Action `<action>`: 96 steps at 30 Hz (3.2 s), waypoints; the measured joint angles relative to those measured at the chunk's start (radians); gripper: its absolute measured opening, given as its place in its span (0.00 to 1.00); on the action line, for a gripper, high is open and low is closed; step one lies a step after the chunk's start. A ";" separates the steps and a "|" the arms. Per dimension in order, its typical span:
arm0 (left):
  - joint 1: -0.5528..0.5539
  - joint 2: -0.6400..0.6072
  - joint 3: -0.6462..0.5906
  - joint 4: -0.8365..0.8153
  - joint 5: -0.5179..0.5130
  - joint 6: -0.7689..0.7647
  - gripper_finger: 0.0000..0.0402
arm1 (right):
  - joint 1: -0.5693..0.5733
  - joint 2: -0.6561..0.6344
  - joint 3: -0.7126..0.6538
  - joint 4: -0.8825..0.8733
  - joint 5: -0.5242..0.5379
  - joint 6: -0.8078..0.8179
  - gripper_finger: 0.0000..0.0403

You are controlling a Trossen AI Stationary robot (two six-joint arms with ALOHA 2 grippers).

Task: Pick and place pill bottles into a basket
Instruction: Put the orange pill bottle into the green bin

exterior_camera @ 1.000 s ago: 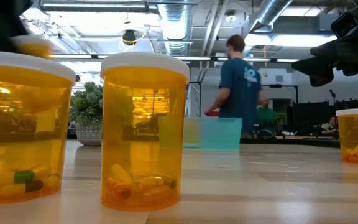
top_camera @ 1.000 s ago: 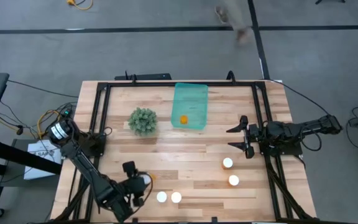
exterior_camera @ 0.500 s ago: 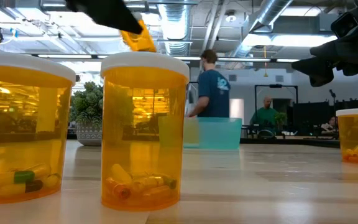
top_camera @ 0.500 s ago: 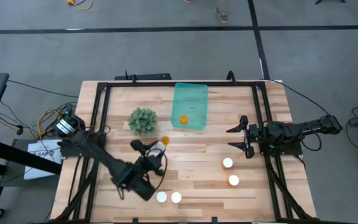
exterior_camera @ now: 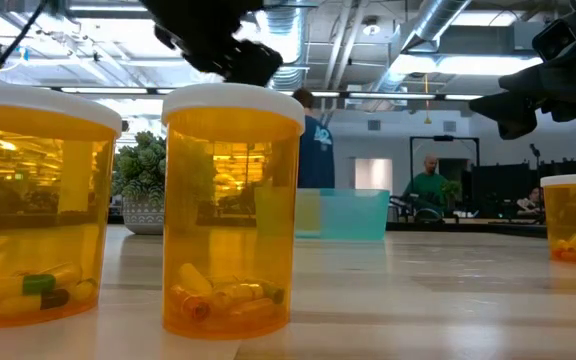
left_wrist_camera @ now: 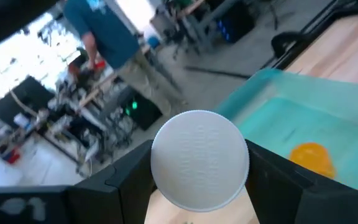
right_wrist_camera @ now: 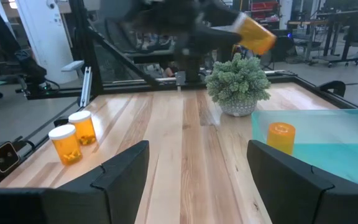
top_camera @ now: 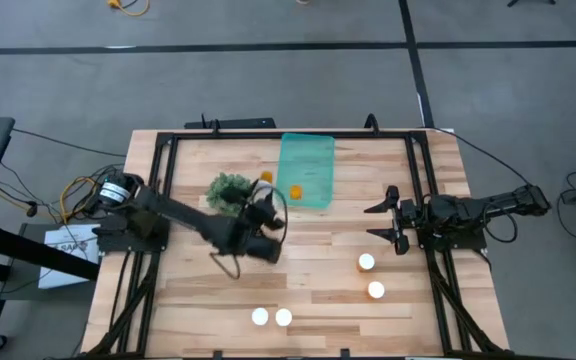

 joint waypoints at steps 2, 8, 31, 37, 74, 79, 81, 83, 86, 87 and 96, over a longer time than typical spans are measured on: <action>0.047 0.000 0.000 0.097 0.041 0.094 0.52 | 0.000 0.000 0.000 0.000 0.000 0.000 0.66; 0.161 0.000 0.000 0.538 0.230 0.497 0.52 | 0.000 0.000 0.000 0.000 0.000 0.000 0.66; 0.595 0.000 0.000 0.585 1.005 0.429 0.52 | 0.000 0.000 0.000 0.000 0.000 0.000 0.66; 0.660 0.000 0.067 0.450 1.125 0.393 0.52 | 0.000 0.000 0.000 0.000 0.000 0.000 0.66; 0.778 0.407 0.673 -0.080 1.220 0.422 0.52 | 0.000 0.000 0.000 0.001 -0.001 0.000 0.66; 0.794 0.414 0.685 -0.089 1.254 0.382 0.52 | 0.000 0.000 0.000 0.001 -0.001 0.000 0.66; 0.801 0.414 0.685 -0.117 1.256 0.373 0.52 | 0.000 0.000 0.000 0.001 -0.001 0.000 0.66; 0.807 0.414 0.685 -0.127 1.275 0.371 0.52 | 0.000 0.000 0.000 0.001 -0.001 0.000 0.66; 0.810 0.414 0.685 -0.121 1.294 0.364 0.53 | 0.000 0.000 0.000 0.000 -0.001 0.000 0.66; 0.810 0.414 0.685 -0.117 1.294 0.364 0.54 | 0.000 0.000 0.000 0.001 -0.001 0.000 0.66; 0.809 0.429 0.681 -0.112 1.328 0.353 0.58 | 0.000 0.000 0.000 0.000 -0.001 0.000 0.66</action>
